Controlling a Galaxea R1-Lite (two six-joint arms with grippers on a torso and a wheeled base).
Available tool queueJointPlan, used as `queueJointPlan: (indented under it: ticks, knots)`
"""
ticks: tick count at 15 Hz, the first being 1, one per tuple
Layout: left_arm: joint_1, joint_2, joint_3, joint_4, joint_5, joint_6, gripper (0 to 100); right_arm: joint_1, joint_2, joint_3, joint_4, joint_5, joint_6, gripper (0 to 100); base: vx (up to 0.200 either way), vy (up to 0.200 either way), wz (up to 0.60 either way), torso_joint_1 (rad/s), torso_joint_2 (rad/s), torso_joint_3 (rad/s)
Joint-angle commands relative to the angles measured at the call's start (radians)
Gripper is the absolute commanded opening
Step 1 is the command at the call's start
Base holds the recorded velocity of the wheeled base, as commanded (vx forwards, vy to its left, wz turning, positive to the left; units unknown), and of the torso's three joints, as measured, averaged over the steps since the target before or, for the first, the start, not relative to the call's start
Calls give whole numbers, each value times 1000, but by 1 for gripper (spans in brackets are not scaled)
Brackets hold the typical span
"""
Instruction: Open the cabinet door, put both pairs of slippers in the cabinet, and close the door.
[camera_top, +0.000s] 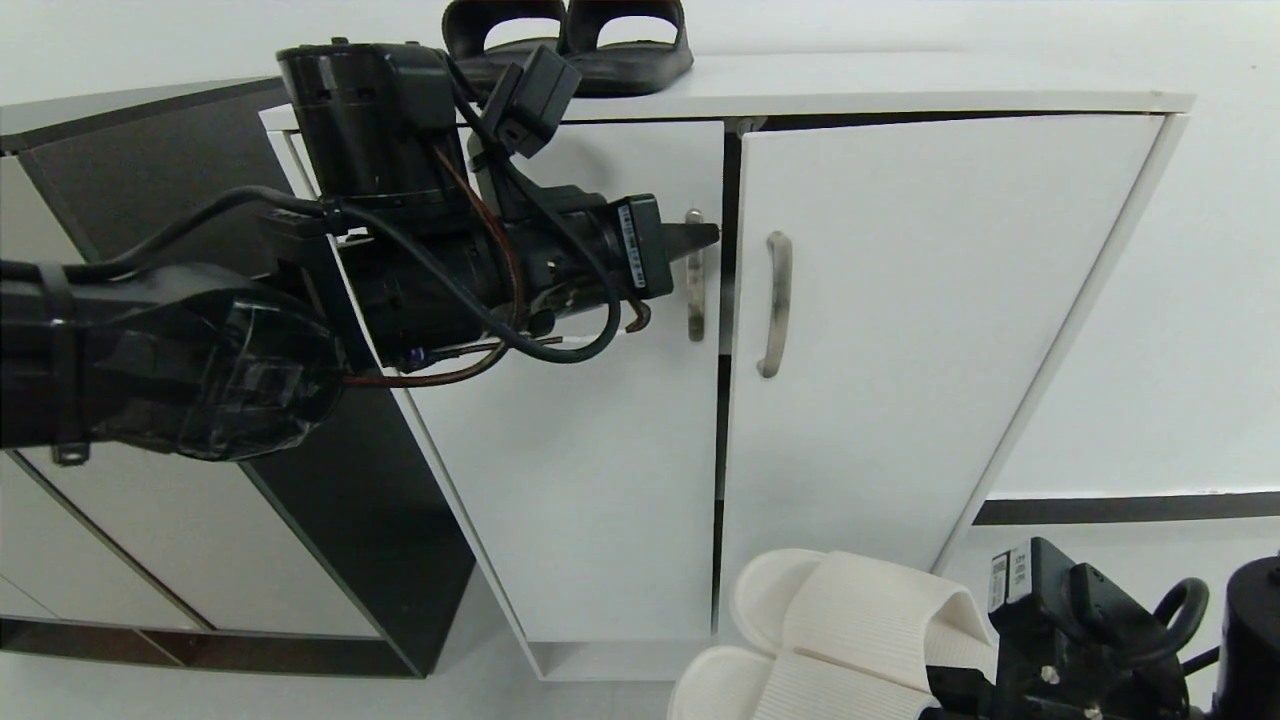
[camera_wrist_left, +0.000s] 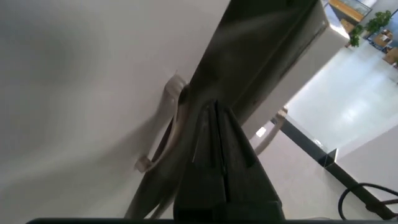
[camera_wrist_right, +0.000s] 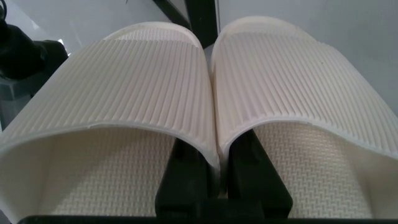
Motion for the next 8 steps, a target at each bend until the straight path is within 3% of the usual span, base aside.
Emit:
queueJointPlan:
  ticks: [1, 8]
  knots:
    - [-7, 32, -32, 1, -1, -1, 0, 4, 3, 0, 0, 1, 0, 0, 0, 0, 0, 0, 0, 0]
    - [-20, 64, -70, -1, -1, -1, 0, 10, 8, 8, 2, 1, 0, 0, 0, 0, 0, 0, 0, 0]
